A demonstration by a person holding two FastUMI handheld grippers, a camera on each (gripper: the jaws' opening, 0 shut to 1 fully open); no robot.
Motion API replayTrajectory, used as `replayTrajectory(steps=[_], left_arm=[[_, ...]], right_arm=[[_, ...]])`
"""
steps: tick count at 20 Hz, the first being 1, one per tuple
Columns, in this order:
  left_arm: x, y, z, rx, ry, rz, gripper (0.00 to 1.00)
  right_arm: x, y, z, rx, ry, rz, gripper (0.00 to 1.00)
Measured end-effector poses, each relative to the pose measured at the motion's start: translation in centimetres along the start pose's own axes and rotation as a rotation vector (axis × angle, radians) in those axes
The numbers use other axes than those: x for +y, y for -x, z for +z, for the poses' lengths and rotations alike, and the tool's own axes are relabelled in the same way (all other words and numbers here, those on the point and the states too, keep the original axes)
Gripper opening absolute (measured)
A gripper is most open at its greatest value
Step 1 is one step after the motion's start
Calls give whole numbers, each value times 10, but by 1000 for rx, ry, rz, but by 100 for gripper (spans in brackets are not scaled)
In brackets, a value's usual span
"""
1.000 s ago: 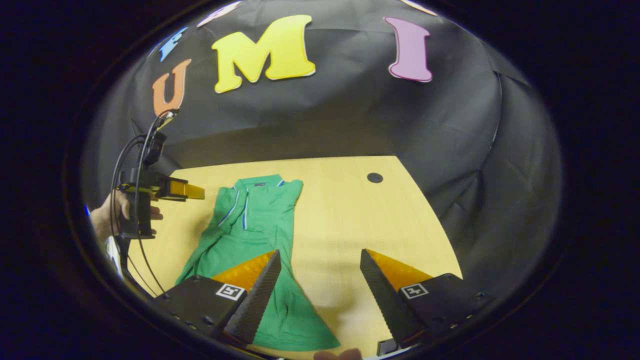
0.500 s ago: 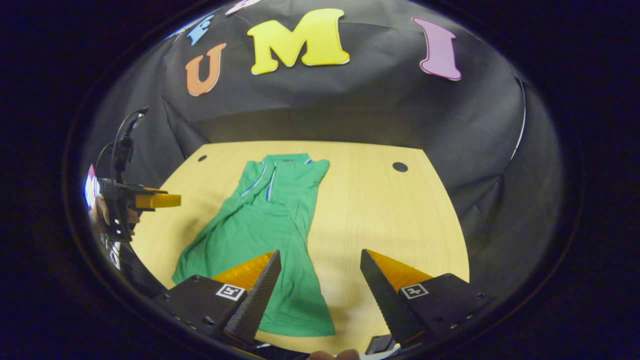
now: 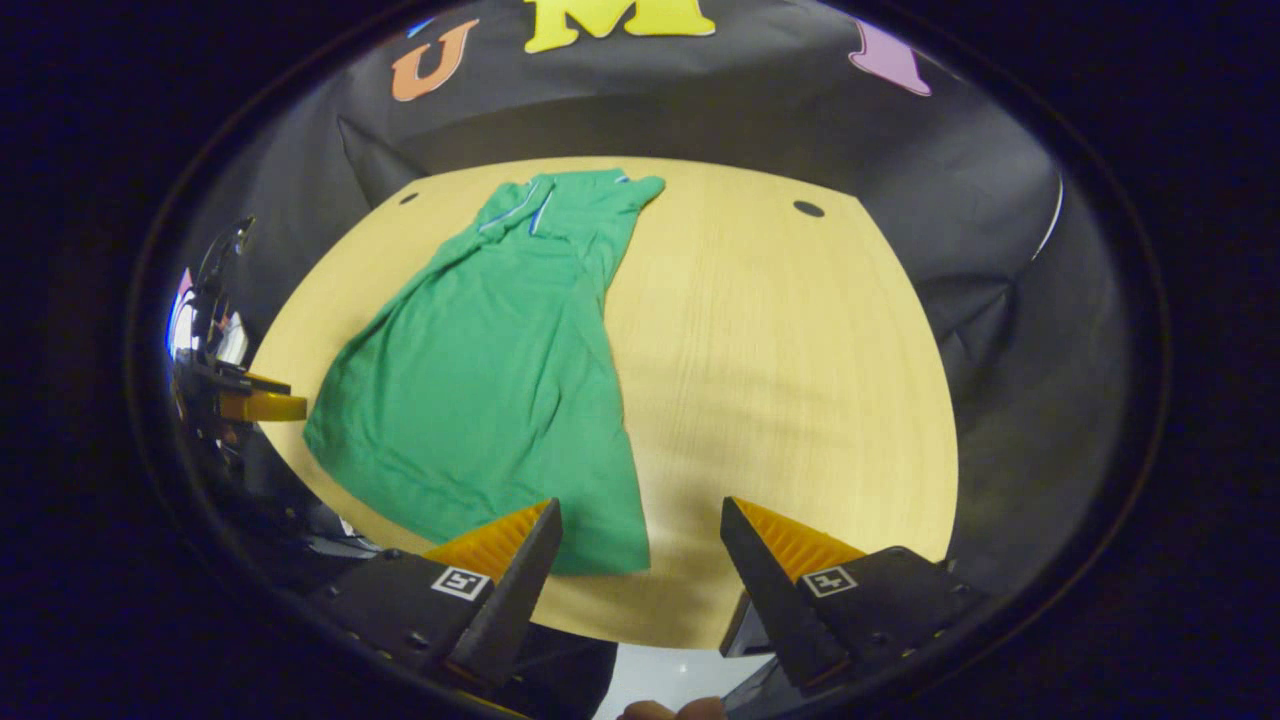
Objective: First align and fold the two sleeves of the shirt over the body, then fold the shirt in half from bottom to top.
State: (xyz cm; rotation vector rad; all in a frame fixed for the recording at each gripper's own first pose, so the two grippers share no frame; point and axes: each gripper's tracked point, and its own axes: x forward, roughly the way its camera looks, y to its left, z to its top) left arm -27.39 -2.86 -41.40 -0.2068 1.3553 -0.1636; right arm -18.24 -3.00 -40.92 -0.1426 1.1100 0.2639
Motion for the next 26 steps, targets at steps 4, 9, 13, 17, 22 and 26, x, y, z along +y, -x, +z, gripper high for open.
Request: replayTrajectory(steps=[4,9,13,17,22,26], left_arm=[[12,-10,-21,53,6,20,100],[17,-16,-31,87,-10,54,100],[25,-17,-31,131,-27,103,100],[26,-18,-29,135,-43,118,99],[23,-19,-31,156,-40,101,71],[6,-21,-35,140,90,27,6]], right_arm=[[2,-23,-25,77,31,-4,94],[4,-40,-30,104,57,-23,98],[10,-48,-29,123,68,-12,95],[14,-51,-34,173,49,16,96],[34,-49,-39,211,53,53,38],[39,-45,-41,226,-57,85,2]])
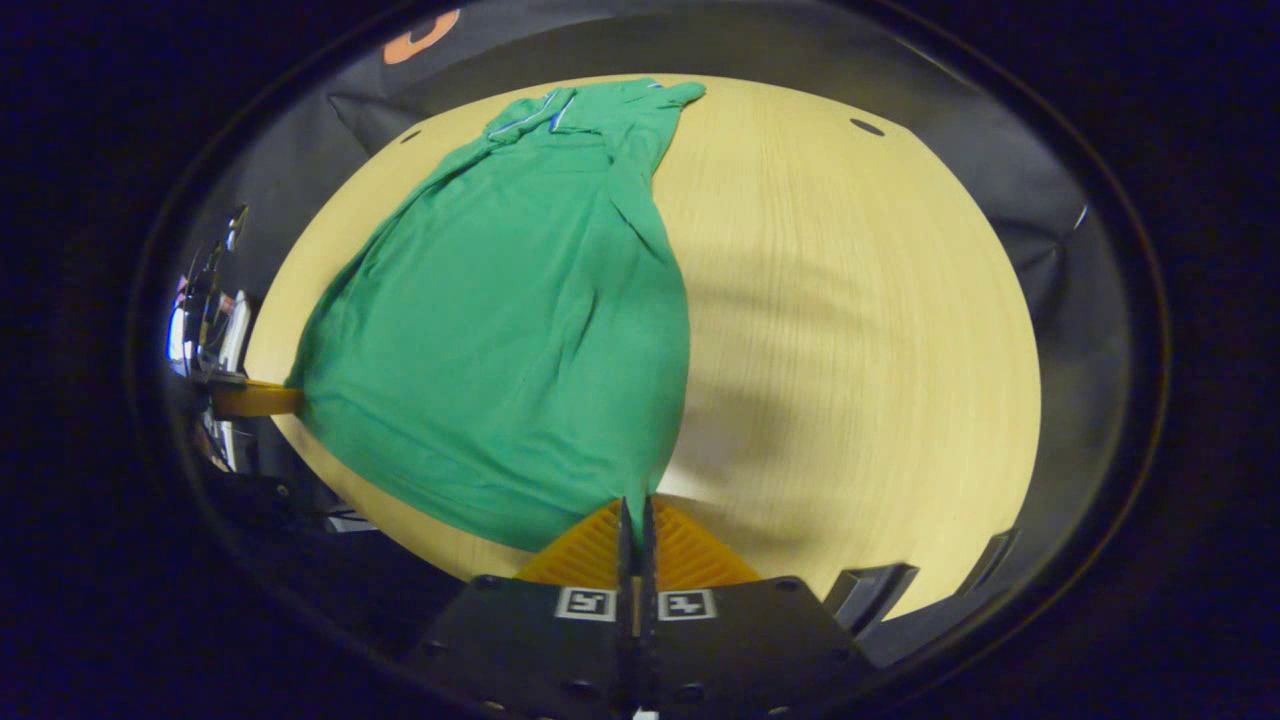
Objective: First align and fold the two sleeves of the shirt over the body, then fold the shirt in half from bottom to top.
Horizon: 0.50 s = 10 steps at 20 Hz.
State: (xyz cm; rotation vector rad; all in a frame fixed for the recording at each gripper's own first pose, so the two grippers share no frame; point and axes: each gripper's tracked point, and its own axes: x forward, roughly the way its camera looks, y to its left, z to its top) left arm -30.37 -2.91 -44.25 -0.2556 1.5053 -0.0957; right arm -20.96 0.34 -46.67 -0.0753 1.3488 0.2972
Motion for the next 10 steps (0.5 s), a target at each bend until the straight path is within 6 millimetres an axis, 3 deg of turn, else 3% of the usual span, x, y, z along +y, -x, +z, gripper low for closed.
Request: replayTrajectory(steps=[5,10], left_arm=[[-12,9,-7,32,102,-97,3],[-28,45,2,-5,53,-148,3]], right_arm=[[0,5,-5,3,-99,38,0],[3,26,7,-33,-93,66,0]])
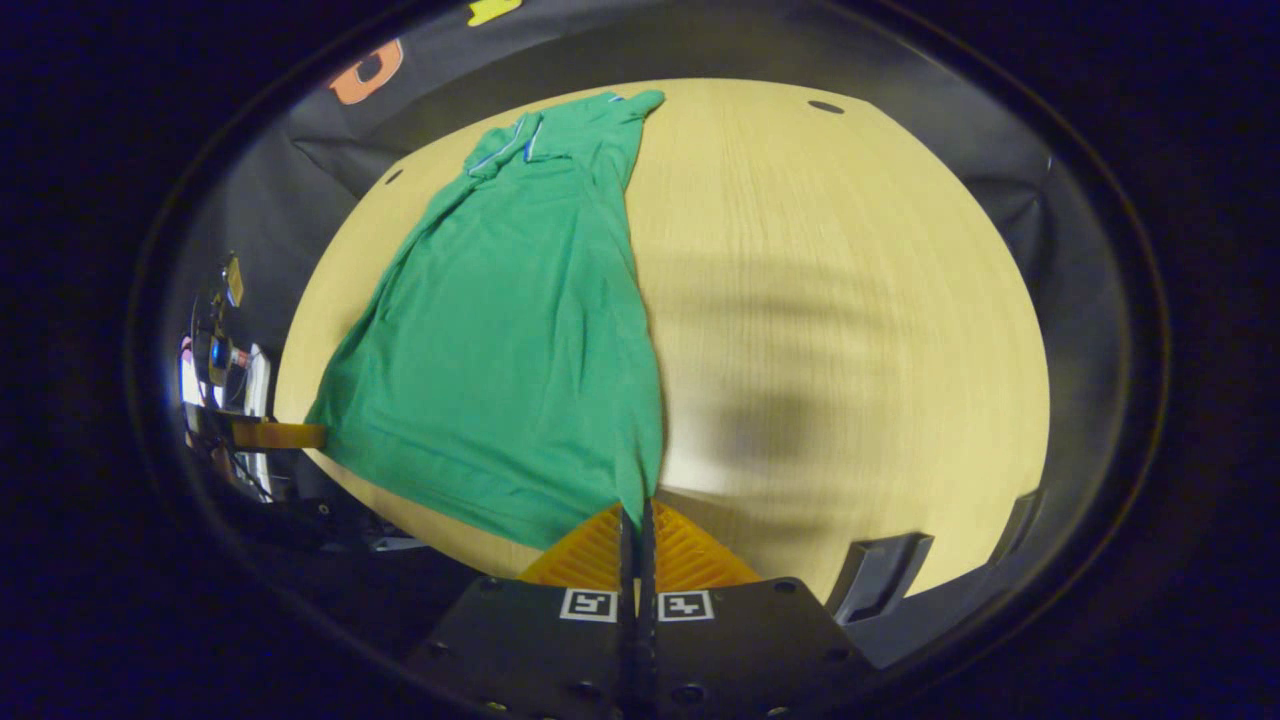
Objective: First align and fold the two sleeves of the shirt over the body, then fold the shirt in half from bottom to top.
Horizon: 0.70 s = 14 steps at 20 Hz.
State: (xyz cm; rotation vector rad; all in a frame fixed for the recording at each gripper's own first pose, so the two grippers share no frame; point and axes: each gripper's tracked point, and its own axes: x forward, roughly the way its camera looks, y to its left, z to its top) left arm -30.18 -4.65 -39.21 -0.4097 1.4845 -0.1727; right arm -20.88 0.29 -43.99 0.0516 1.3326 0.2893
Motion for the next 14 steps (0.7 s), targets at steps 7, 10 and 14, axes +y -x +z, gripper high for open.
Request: replayTrajectory(steps=[7,10,14], left_arm=[[-33,42,70,-120,-47,-53,4],[-40,46,94,-171,-98,-54,3],[-50,57,136,-279,-146,-78,3]], right_arm=[[1,25,60,-116,-12,18,3],[3,36,93,-171,-4,19,3],[8,59,141,-254,13,25,3]])
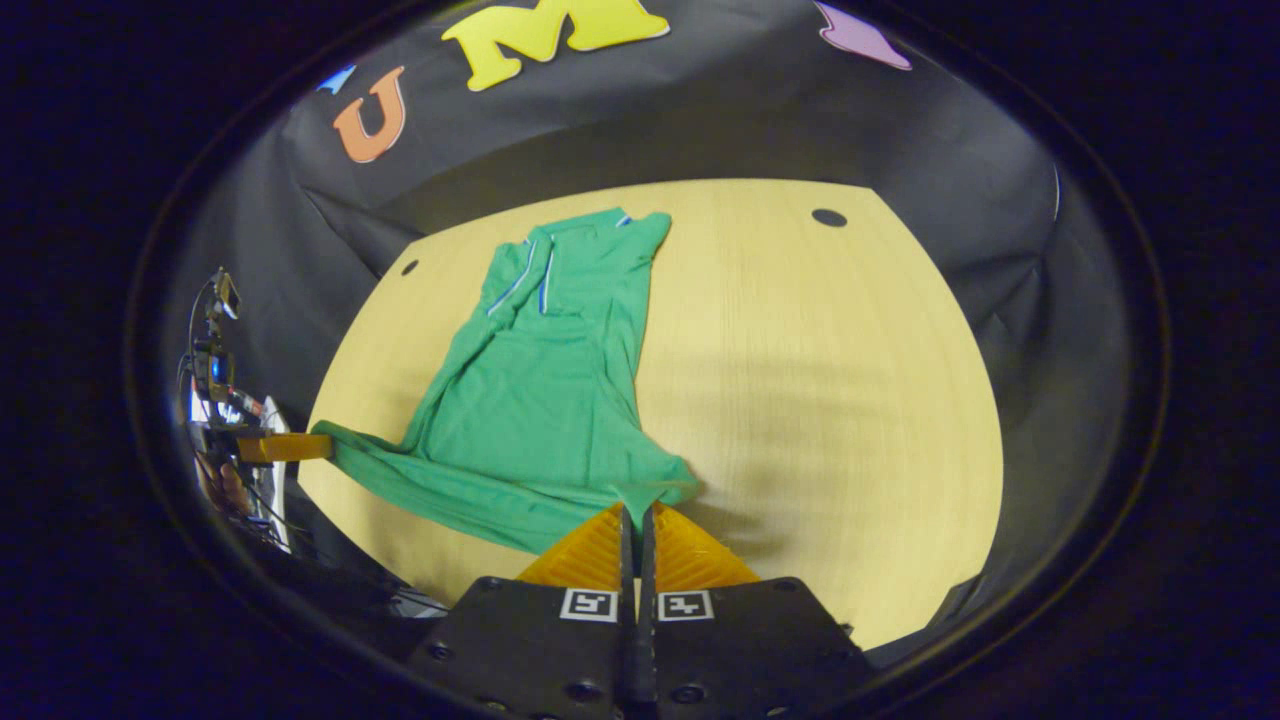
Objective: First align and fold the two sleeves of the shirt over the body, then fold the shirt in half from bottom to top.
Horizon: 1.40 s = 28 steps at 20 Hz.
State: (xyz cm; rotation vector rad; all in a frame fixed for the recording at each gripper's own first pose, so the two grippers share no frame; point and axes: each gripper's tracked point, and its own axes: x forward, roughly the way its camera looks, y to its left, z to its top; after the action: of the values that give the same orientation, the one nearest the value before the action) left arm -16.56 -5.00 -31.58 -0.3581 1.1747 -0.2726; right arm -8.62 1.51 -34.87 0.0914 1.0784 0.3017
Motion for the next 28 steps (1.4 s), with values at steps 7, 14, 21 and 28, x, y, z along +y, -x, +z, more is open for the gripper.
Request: replayTrajectory(steps=[7,14,21,28], left_arm=[[-3,-17,115,-192,7,-14,3],[4,-28,228,-331,3,-1,3],[7,-69,287,-431,14,15,3],[26,-123,317,-476,-31,66,3]], right_arm=[[5,-14,118,-156,1,-31,0],[7,-29,223,-268,44,-51,0],[2,-71,295,-334,24,-77,0],[-4,-133,310,-306,45,-98,0]])
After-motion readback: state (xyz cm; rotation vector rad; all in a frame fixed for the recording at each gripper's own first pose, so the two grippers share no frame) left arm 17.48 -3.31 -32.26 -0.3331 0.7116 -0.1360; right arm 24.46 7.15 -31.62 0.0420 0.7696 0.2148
